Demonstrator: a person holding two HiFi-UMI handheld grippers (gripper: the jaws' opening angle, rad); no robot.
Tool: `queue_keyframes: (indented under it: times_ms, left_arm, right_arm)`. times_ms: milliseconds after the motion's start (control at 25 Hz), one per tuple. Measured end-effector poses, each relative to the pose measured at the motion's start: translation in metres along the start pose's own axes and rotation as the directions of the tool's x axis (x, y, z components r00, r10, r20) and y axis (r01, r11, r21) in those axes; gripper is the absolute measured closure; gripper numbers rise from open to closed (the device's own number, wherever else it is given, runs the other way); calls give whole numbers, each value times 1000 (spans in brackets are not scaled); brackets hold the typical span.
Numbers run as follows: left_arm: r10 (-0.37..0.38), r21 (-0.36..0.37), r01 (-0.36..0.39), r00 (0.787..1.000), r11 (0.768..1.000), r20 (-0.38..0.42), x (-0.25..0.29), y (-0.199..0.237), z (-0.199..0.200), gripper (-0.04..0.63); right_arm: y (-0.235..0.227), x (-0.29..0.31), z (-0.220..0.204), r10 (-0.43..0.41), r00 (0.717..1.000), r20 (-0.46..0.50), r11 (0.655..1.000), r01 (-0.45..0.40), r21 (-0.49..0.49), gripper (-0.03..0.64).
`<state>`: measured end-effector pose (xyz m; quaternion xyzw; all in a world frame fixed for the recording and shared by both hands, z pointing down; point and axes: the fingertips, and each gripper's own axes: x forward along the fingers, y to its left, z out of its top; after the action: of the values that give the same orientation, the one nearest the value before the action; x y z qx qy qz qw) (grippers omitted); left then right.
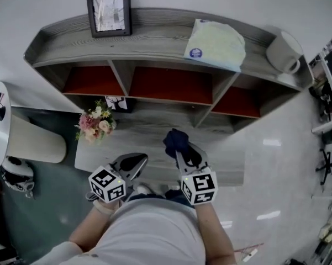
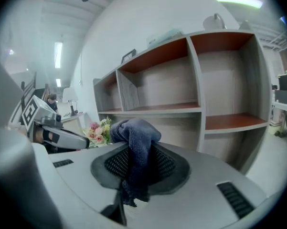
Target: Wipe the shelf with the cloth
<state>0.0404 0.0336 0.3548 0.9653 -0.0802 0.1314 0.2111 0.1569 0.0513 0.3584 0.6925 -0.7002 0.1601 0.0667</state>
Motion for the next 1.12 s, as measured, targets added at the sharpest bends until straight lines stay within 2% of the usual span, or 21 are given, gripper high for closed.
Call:
queue_keyframes:
  times_ms: [320, 640, 1120]
  left_arm:
    - [-27, 67, 24, 998, 997, 50, -6, -7, 33, 580]
    - [-39, 70, 35, 997, 997, 67, -7, -10, 40, 580]
    - [-33, 56, 29, 997, 998, 70, -15, -7, 40, 580]
  right_arm:
    - [11, -21, 29, 25, 996, 89, 1000, -24, -11, 522]
    - [20, -33, 45, 50, 989, 136, 999, -49, -16, 522]
    - [17, -31, 38, 43, 991, 125, 999, -45, 15, 522]
